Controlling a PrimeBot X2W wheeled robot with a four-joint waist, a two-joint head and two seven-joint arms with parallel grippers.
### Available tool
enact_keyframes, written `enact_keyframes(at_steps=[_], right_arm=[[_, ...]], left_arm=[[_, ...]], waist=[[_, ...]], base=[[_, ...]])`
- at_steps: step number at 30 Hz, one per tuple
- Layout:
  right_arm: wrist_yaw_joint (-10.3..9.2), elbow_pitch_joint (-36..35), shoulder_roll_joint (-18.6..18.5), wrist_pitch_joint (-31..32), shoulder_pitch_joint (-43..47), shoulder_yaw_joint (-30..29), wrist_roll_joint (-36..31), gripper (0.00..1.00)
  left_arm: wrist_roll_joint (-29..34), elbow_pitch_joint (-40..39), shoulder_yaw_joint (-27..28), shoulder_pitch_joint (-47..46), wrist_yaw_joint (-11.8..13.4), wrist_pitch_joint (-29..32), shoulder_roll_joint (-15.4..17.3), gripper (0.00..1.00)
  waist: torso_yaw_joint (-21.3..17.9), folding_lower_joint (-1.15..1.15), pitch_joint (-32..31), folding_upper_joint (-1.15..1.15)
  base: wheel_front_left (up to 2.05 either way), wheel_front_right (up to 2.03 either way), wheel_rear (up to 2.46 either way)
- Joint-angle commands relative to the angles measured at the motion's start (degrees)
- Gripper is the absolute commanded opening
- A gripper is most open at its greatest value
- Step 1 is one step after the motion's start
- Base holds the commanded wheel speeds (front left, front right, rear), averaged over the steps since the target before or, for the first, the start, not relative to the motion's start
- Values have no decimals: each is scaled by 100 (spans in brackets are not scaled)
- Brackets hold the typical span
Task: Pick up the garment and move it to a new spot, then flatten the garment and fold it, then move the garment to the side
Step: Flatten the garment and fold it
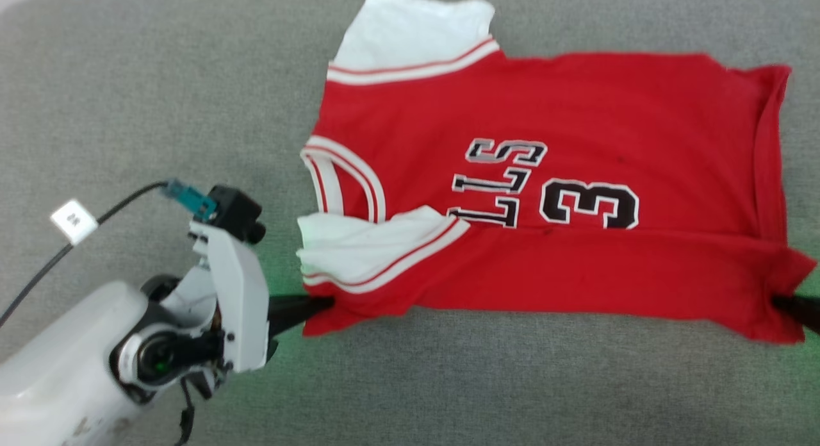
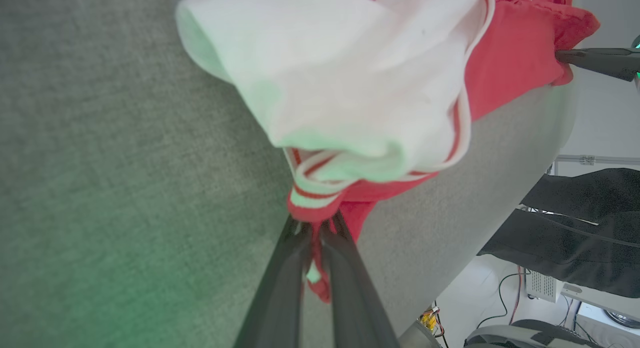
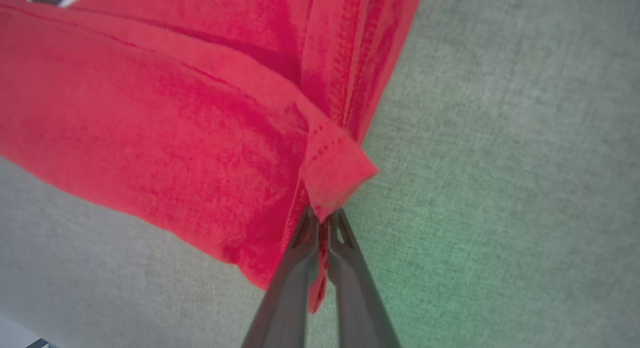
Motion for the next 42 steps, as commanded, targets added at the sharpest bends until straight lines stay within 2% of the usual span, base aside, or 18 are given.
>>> enact_keyframes(at_steps=[1, 10, 16, 17, 18, 19, 20, 21, 22, 27, 30, 36, 42], right_arm=[[-2, 26, -7, 68, 195, -4, 14, 0], [-2, -462, -100, 204, 1029, -436, 191, 0], [-2, -749, 29, 206, 1446, -751, 172, 0], [-3, -779, 54, 146, 1468, -797, 128, 20], [-3, -808, 85, 111, 1485, -820, 94, 40], [-2, -844, 118, 83, 1486, -828, 77, 53], [-2, -873, 144, 9, 1477, -871, 70, 97], [-3, -886, 186, -53, 1457, -930, 72, 100], [-2, -921, 214, -121, 1435, -955, 78, 100], [-2, -1127, 295, -534, 1380, -1116, -18, 100], [-2, -1191, 437, -1036, 1291, -1144, -140, 100], [-2, -1142, 736, -2479, 1011, -832, -598, 100], [-3, -915, 1127, -3930, 732, -646, -1098, 100]], left_arm=[[-12, -43, 5, 111, 27, -10, 47, 0], [-109, -845, 22, 730, 209, -187, 584, 0], [-111, -1166, 36, 1021, 306, -398, 723, 0], [-95, -1175, 50, 1048, 310, -450, 723, 0], [-76, -1181, 63, 1073, 319, -504, 721, 18], [-72, -1178, 81, 1101, 320, -564, 716, 40], [-78, -1181, 98, 1126, 307, -618, 700, 51], [-92, -1188, 123, 1151, 288, -688, 693, 79], [-95, -1201, 164, 1173, 272, -778, 698, 100], [-55, -1256, 440, 1396, 239, -1407, 784, 100], [58, -1202, 683, 1521, 288, -2009, 757, 100], [788, -823, 949, 1533, 498, -3215, 519, 100], [1346, -306, 1177, 933, 655, -3861, 211, 100]], waist=[[9, 0, -102, 0], [30, 0, -315, 0], [55, 0, -411, 0], [58, 0, -432, 0], [58, 0, -451, 0], [55, 0, -478, 0], [61, 0, -508, 0], [65, 0, -543, 0], [68, 0, -574, 0], [86, 0, -741, 0], [105, 0, -811, 0], [87, 0, -823, 0], [-74, 0, -646, 0]], base=[[0, 0, 0], [0, 0, 0], [0, 0, 0], [0, 0, 0], [0, 0, 0], [0, 0, 0], [0, 0, 0], [0, 0, 0], [0, 0, 0], [0, 0, 0], [0, 0, 0], [0, 0, 0], [0, 0, 0]])
